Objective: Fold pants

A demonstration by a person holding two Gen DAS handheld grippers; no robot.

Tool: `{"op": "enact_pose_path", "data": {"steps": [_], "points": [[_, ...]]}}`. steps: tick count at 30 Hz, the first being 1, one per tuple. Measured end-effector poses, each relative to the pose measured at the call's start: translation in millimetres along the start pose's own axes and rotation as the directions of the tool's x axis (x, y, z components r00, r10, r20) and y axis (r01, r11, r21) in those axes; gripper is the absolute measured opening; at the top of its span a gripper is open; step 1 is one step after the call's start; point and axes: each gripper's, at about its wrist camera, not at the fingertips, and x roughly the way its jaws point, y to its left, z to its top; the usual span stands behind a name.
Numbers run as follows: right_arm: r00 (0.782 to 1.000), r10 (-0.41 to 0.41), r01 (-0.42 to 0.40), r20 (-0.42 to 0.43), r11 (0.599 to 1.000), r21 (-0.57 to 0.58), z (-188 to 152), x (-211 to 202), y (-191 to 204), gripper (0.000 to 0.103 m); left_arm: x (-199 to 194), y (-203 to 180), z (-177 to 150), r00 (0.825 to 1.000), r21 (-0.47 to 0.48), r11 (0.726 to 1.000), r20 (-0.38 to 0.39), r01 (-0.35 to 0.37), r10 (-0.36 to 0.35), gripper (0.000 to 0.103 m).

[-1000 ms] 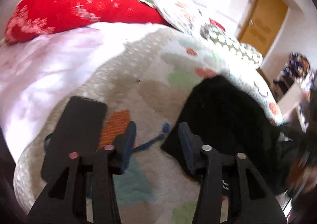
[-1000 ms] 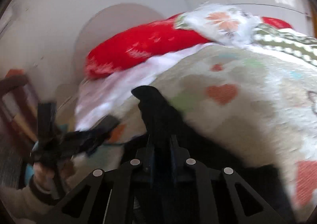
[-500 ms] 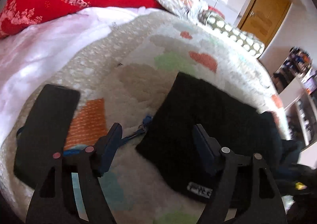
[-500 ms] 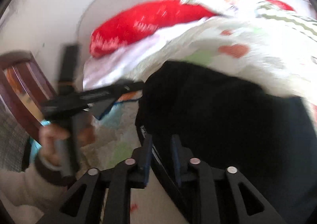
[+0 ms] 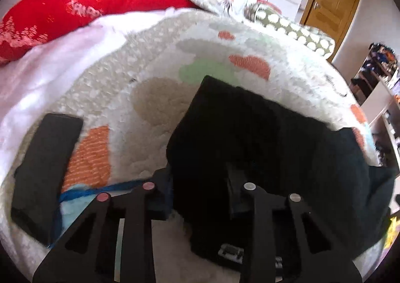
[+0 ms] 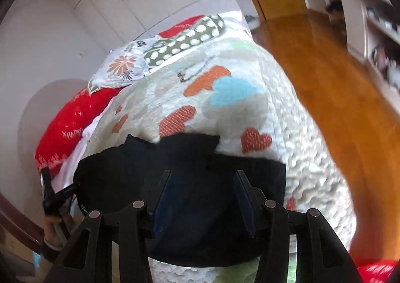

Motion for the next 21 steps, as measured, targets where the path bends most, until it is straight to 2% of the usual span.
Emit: {"op": "enact_pose_path", "data": {"steps": [4,6,9,10,12,13,16,17,19,21], "points": [[0.999,0.023,-0.023,-0.033,1.000,-0.013,-6,26,8,0.048,-28,26,-12,0.999,-0.085,0.996,0.031,0.012,-0.009,0.026],[0.999,0.036,-0.037,-0.030,0.999,-0.031,-6,37,7,0.048,-25,33,-20,1.000,-0.103,0.995,0.012,-0.015,0.016,0.026],[1.000,-0.008,0.007,-0.025,0.999,-0.045,1,60,20,0.048,-12,31,-29,0.999,-0.124,0.992,-0.024,-0.035,0.032,0.026],[0.999,0.009,-0.012,-0.034,0.997,-0.071,2,68,30,0.048,-12,29,-29,0.999,-0.121,0.992,-0.019,-0.044,0.042,0.026],[0.993,0.106,-0.113,-0.053,0.983,-0.147,3,81,59,0.048,-12,24,-28,0.998,-0.112,0.992,-0.014,-0.059,0.057,0.026],[0.983,0.172,-0.181,-0.066,0.969,-0.166,4,84,70,0.048,-12,23,-27,0.998,-0.110,0.992,-0.014,-0.059,0.058,0.026],[0.955,0.297,-0.293,0.009,0.947,-0.128,14,64,68,0.049,-12,25,-25,0.999,-0.103,0.993,-0.021,-0.052,0.050,0.026],[0.955,0.292,-0.284,0.051,0.952,-0.115,16,52,60,0.051,-11,26,-25,0.999,-0.106,0.993,-0.024,-0.048,0.045,0.026],[0.979,0.183,-0.174,0.088,0.980,-0.098,15,38,45,0.055,-9,28,-26,0.999,-0.117,0.992,-0.028,-0.041,0.038,0.026],[0.993,0.106,-0.100,0.057,0.990,-0.097,8,41,31,0.055,-8,27,-26,0.999,-0.120,0.992,-0.027,-0.046,0.043,0.026]]}}
